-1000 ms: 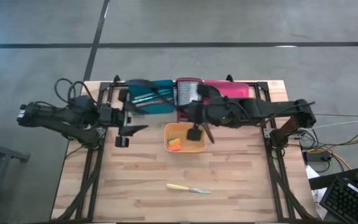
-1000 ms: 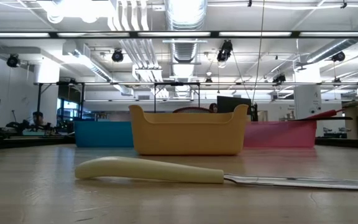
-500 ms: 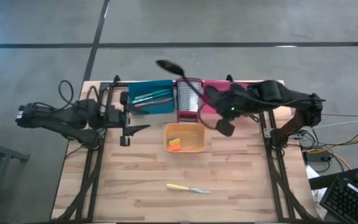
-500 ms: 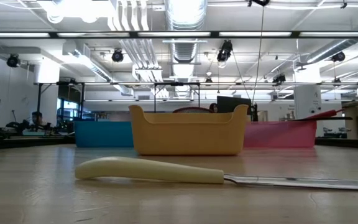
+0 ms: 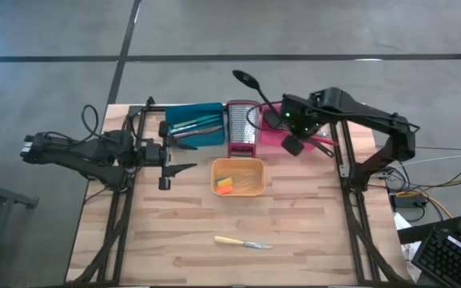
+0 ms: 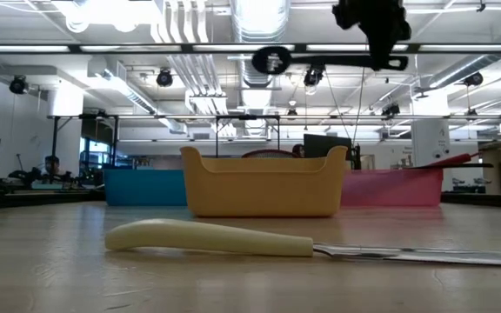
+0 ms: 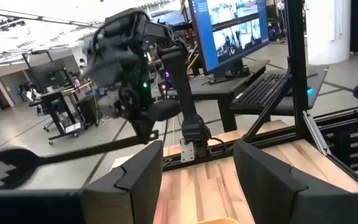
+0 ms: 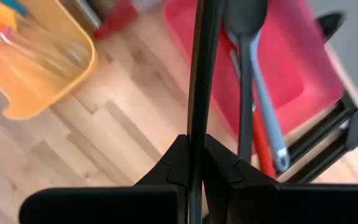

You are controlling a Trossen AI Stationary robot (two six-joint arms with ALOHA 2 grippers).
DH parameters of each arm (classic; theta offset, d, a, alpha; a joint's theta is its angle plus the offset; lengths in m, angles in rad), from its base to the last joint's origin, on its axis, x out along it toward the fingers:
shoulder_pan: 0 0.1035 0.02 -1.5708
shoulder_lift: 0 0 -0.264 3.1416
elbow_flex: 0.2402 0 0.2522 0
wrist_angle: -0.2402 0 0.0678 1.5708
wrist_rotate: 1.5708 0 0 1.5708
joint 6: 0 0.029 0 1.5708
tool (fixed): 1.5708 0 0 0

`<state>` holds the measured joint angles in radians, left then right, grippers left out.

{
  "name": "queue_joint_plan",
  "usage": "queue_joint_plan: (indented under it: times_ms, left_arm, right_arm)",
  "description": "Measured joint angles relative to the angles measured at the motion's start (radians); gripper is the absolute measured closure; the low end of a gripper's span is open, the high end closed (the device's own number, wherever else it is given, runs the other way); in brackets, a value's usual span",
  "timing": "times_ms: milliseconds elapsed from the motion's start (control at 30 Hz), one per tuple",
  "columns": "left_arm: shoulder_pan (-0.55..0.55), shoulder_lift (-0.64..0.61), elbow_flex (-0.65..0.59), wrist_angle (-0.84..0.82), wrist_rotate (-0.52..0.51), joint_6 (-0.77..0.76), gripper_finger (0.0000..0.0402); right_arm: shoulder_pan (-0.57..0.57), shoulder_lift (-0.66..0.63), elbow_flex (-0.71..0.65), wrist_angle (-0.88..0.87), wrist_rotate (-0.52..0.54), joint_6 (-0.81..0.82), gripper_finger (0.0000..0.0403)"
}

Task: Pick & Place Kitchen Items
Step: Put the black serving spoon into the pink bin

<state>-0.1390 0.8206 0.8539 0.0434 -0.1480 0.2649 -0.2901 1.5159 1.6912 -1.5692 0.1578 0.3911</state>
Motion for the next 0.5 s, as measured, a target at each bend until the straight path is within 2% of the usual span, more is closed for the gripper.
queue_joint_plan:
  times_ms: [200,500]
  left_arm:
    - [0.0,0.0,0.0,-0.001,0.0,-0.005,0.02]
    - [0.0,0.001,-0.006,-0.001,0.0,-0.007,0.02]
  right_arm:
    - [-0.072,-0.032,-0.155,-0.002,-0.05,-0.014,0.039]
    - [-0.114,-0.174,-0.385,-0.003,-0.087,0.002,0.039]
